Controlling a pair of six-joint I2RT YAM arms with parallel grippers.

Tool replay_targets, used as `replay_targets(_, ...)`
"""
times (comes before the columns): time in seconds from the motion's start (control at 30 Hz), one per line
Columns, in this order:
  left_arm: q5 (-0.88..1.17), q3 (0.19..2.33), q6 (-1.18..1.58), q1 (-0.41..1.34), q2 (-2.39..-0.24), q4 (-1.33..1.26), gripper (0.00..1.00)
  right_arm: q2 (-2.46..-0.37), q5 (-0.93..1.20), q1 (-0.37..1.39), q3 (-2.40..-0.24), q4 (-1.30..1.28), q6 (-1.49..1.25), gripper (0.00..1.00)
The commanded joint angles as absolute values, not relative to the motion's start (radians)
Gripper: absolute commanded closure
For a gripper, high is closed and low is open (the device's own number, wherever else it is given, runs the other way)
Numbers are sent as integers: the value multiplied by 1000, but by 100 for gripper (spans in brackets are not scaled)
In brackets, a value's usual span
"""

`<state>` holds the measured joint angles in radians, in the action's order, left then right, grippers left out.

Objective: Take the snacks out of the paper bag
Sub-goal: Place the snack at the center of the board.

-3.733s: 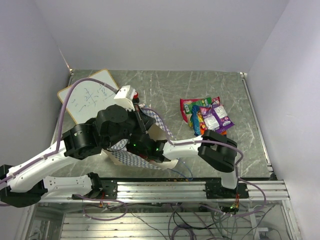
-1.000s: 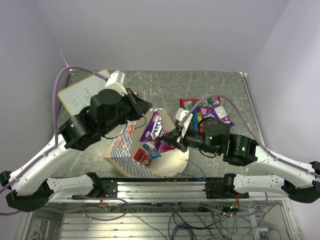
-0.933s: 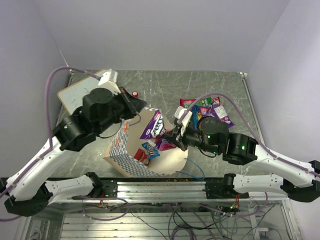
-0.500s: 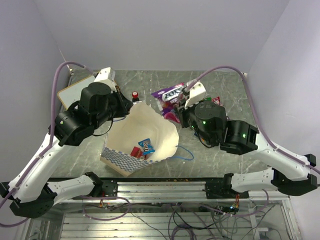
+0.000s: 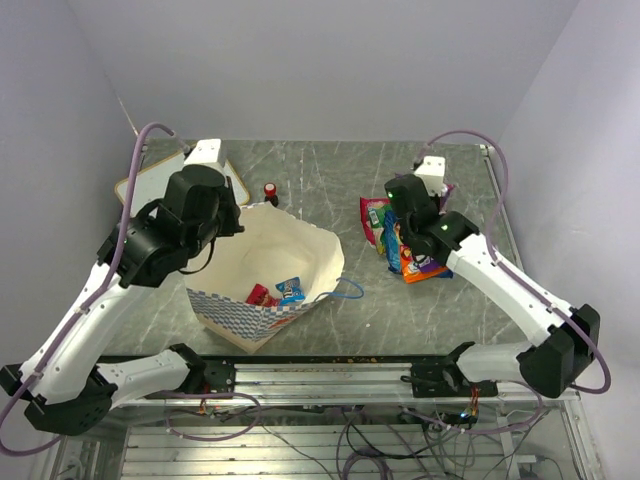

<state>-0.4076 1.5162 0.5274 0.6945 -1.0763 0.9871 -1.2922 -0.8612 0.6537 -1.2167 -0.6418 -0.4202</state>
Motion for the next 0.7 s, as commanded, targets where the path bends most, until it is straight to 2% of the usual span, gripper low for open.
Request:
replay_targets(0.0, -530, 1491, 512, 686, -1018, 1007, 93, -1239, -807, 549, -1122, -621, -547, 100)
replay_targets(0.17, -536, 1502, 521, 684, -1026, 1014, 93, -1262, -726, 448, -1057, -508, -487, 100)
replay_targets(0.37, -548, 1500, 497, 684, -1043, 970, 93, -1339, -735, 431, -1049, -535, -517, 99)
replay_targets(0.5, -534, 1502, 491, 684, -1051, 942, 93, -1345, -682, 424, -1007, -464, -510, 89)
replay_targets(0.67, -511, 1503, 471, 684, -1060, 924, 93, -1351, -679, 422, -950, -424, -515, 65)
